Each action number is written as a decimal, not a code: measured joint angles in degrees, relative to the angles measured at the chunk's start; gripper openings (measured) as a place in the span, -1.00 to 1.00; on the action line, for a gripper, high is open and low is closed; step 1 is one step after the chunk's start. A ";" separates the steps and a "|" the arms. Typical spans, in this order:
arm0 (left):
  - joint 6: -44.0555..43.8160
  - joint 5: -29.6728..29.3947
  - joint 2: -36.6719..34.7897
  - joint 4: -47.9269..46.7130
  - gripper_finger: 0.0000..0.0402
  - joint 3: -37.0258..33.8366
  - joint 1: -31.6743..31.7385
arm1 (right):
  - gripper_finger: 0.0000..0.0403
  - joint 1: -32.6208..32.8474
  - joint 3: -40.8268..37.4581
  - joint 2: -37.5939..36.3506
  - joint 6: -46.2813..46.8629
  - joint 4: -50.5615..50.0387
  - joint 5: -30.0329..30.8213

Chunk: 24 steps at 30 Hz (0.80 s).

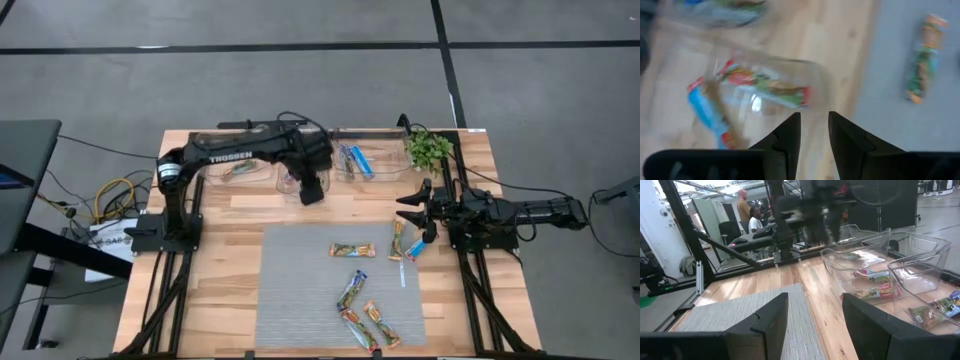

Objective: Pick and place Granola Bars by type
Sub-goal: Put the yellow granola bar into the left transparent bin

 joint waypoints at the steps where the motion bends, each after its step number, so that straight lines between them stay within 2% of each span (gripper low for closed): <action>1: 0.56 0.06 0.00 0.07 -0.54 0.59 -1.30 | -0.10 -0.01 0.00 0.00 0.01 0.00 -0.01; 8: 4.79 0.50 0.00 -0.62 -0.54 3.91 -10.65 | -0.10 -0.01 0.02 0.00 0.00 0.00 -0.01; 14: 3.83 2.90 -0.02 -0.90 -0.54 4.07 -17.45 | -0.10 -0.01 0.00 0.00 0.00 0.00 0.00; 20: 0.22 1.45 -0.07 0.90 -0.53 2.88 -20.58 | -0.09 0.01 0.02 0.00 0.00 0.00 -0.01; 24: -1.27 2.35 0.04 5.43 -0.42 -1.08 -21.54 | -0.11 -0.01 0.00 0.00 0.00 0.00 -0.01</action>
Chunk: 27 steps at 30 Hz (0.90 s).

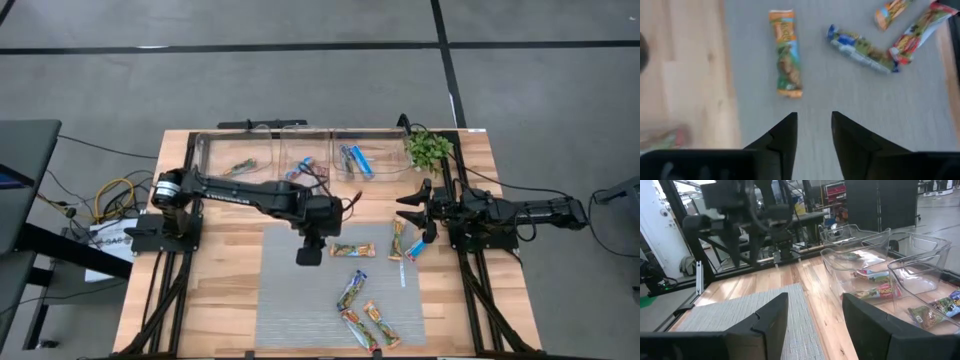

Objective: Pick and place Granola Bars by type
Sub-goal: Put the yellow granola bar into the left transparent bin

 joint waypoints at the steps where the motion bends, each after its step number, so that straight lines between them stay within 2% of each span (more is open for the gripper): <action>1: -0.57 0.34 0.00 2.14 -0.37 -1.23 -0.28 | -0.11 0.01 0.00 -0.02 0.00 0.00 0.01; 9: -2.35 -1.04 0.00 15.61 0.00 -10.78 -0.83 | -0.09 0.01 0.00 0.00 0.01 0.00 -0.01; 15: -0.58 -3.81 0.05 23.75 0.15 -15.35 -0.83 | -0.11 0.02 0.02 -0.02 0.00 0.00 0.02; 19: 0.18 -4.65 3.02 25.34 0.16 -14.01 -0.83 | -0.10 0.02 0.00 -0.02 0.00 0.04 0.02; 27: 1.50 -4.52 12.53 24.64 0.16 -4.52 -0.50 | -0.11 0.00 0.01 0.33 0.01 0.29 0.05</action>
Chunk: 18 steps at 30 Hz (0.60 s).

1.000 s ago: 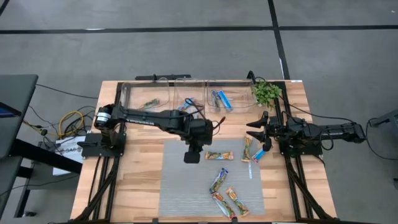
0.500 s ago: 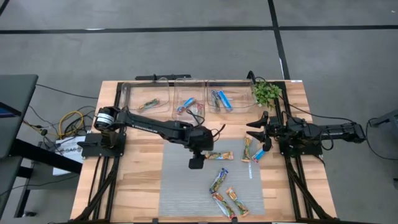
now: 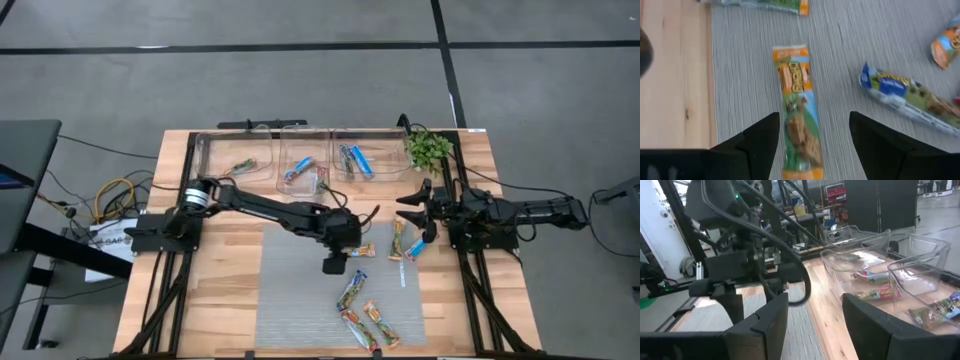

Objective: Pick and place Granola Bars by type
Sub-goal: Put the yellow granola bar into the left transparent bin

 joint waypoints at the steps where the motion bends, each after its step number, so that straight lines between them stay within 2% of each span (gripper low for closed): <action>1: 0.22 0.03 0.97 -1.25 0.16 1.34 0.01 | -0.11 0.01 0.01 0.16 0.00 -0.03 0.01; 9: 3.96 -0.03 8.28 -9.07 0.16 11.48 0.04 | -0.09 0.02 -0.01 0.44 -0.01 -0.29 -0.02; 18: 4.33 -1.40 11.50 -11.63 0.16 11.96 0.14 | -0.10 0.02 -0.01 0.73 -0.01 0.02 -0.08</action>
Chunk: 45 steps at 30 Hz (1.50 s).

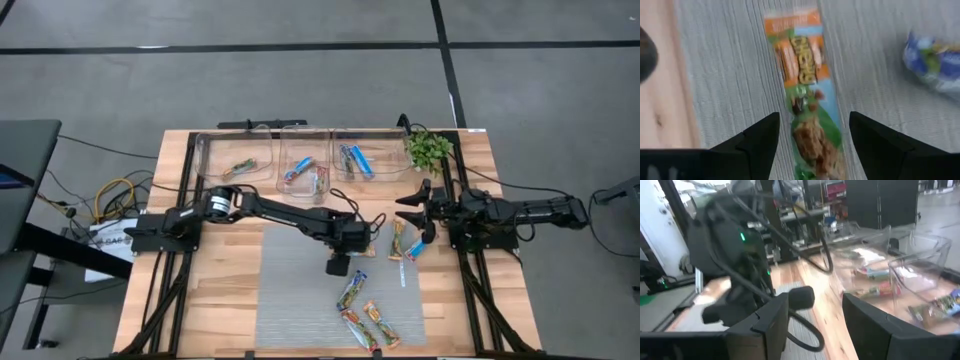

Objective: Pick and place Granola Bars by type
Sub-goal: Put the yellow granola bar into the left transparent bin

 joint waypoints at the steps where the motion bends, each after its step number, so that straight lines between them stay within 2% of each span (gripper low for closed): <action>1: 0.01 -0.09 0.64 -0.57 0.16 0.07 0.01 | -0.10 0.01 0.01 0.28 0.03 0.19 0.00; 8: -0.01 -2.36 2.03 -1.20 0.16 0.76 -0.01 | -0.10 -0.02 0.00 0.90 0.02 -2.08 -0.02; 11: -0.01 -2.57 2.03 -1.19 0.09 0.76 -0.04 | -0.11 -0.02 0.00 1.19 0.01 -2.59 0.00; 21: -0.04 -1.09 2.11 -1.23 -0.56 0.70 -0.10 | -0.10 -0.02 0.00 1.26 0.01 -2.91 0.00; 26: -0.25 -1.19 2.20 -2.33 -0.74 1.59 -0.10 | -0.10 -0.02 0.00 1.26 0.01 -2.91 0.00; 37: -0.49 -4.81 1.27 -11.23 -0.76 7.18 0.59 | -0.11 -0.02 0.00 1.24 0.00 -2.91 0.00; 45: -6.33 -5.07 -5.77 -19.94 -0.75 7.67 0.74 | -0.09 -0.02 0.00 1.23 0.00 -3.26 0.00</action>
